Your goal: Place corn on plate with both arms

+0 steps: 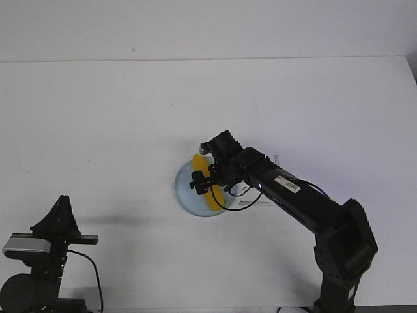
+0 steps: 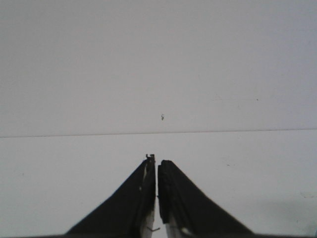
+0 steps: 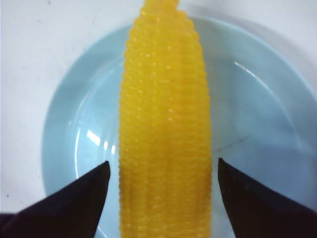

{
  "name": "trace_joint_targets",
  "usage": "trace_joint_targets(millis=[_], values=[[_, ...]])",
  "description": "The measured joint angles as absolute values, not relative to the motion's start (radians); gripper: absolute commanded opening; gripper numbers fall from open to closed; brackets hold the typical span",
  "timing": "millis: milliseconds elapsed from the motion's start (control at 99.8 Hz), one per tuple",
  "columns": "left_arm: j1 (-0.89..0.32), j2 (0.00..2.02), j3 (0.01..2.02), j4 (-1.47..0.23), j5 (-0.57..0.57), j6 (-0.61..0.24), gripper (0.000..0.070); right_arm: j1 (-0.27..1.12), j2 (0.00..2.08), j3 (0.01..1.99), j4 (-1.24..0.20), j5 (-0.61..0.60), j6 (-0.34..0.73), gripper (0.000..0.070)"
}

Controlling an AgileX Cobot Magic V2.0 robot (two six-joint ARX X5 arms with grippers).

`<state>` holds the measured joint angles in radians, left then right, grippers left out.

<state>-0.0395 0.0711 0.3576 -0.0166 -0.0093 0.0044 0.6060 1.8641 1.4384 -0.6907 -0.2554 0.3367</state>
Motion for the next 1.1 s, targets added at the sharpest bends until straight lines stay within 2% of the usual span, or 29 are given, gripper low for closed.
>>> trace_joint_targets(millis=[180,230,280,431,571,751,991,1102], values=[[-0.039,0.071,0.358,-0.017,-0.009,0.004,0.0002,0.607,1.757,1.472,-0.647,-0.188,0.320,0.0494],[-0.039,0.071,0.358,-0.017,-0.009,0.004,0.0002,0.606,1.717,1.479,-0.638,-0.154,0.315,0.0472],[-0.039,0.071,0.358,-0.017,-0.009,0.004,0.0002,0.600,1.684,1.484,-0.638,-0.122,0.304,0.0410],[-0.039,0.071,0.358,-0.017,-0.009,0.004,0.0002,0.569,1.649,1.478,-0.676,0.057,0.271,0.0132],[-0.039,0.071,0.358,-0.017,-0.009,0.004,0.0002,0.522,1.614,1.401,-0.674,0.239,0.231,0.0015],[-0.039,0.071,0.358,-0.017,-0.009,0.004,0.0002,0.445,1.478,1.227,-0.542,0.244,0.156,0.0015],[-0.039,0.071,0.358,-0.017,-0.009,0.004,0.0002,0.285,1.270,0.909,-0.328,-0.035,0.057,0.0014],[-0.039,0.071,0.358,-0.017,-0.009,0.004,0.0002,0.207,1.152,0.795,-0.242,-0.049,0.047,0.0014]])
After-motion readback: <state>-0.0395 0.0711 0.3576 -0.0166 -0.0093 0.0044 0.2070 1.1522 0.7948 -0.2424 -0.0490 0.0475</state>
